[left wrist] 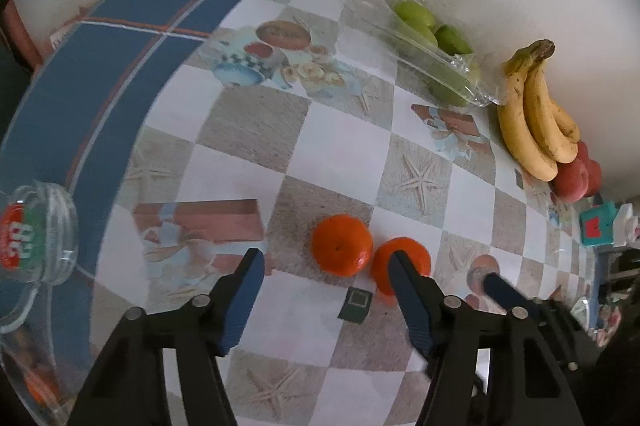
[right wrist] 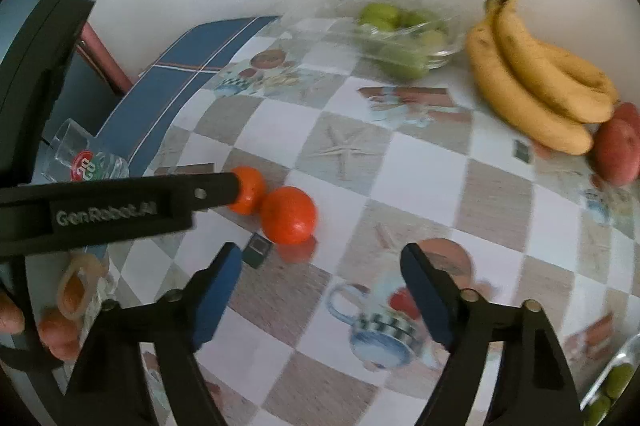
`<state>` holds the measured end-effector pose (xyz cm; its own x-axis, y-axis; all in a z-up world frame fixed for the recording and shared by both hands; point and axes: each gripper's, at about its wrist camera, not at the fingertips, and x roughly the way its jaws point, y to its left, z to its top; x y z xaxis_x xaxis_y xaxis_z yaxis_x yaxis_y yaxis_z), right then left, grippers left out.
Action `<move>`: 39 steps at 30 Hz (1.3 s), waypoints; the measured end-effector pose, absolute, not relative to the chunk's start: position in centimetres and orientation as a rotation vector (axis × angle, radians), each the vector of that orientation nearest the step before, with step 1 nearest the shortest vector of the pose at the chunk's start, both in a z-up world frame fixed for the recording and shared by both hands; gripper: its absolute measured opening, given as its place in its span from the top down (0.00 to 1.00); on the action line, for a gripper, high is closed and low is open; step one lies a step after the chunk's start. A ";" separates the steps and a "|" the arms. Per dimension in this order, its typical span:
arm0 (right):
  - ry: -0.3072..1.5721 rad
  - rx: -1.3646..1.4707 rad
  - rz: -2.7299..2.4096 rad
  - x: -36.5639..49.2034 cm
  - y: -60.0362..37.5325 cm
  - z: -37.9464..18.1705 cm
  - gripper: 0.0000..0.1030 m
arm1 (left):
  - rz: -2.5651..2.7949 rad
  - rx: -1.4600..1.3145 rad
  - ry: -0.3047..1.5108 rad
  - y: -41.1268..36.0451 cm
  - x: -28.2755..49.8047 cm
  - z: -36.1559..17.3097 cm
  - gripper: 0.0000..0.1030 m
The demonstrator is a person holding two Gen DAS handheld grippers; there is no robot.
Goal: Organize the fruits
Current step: 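Grasp one orange with the left tool while the right tool grasps the other orange, then carry the orange over the steel bowl with the left tool while the right tool carries its orange there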
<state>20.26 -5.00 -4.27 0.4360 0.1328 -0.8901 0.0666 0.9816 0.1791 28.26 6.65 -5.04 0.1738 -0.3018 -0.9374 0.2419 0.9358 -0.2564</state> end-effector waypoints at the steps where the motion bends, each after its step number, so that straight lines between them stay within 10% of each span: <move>1: 1.126 0.204 0.049 20.6 -4.8 -4.7 0.26 | -0.394 -0.063 1.345 6.6 28.4 -5.2 0.34; 18: 1.147 0.197 0.099 23.7 -3.7 -7.5 0.40 | -0.467 -0.095 1.375 5.9 29.7 -7.0 0.62; 26: 1.142 0.202 0.128 23.9 -3.4 -7.6 0.60 | -0.462 -0.107 1.381 5.8 29.8 -6.8 0.63; 39: 1.124 0.233 0.125 20.3 -3.8 -5.6 0.61 | -0.356 -0.159 1.343 6.9 26.5 -4.0 0.63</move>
<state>20.29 -3.79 -5.64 0.4287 0.2158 -0.8773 0.0181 0.9688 0.2471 26.53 6.87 -4.03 0.1821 -0.3416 -0.9220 0.1605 0.9355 -0.3148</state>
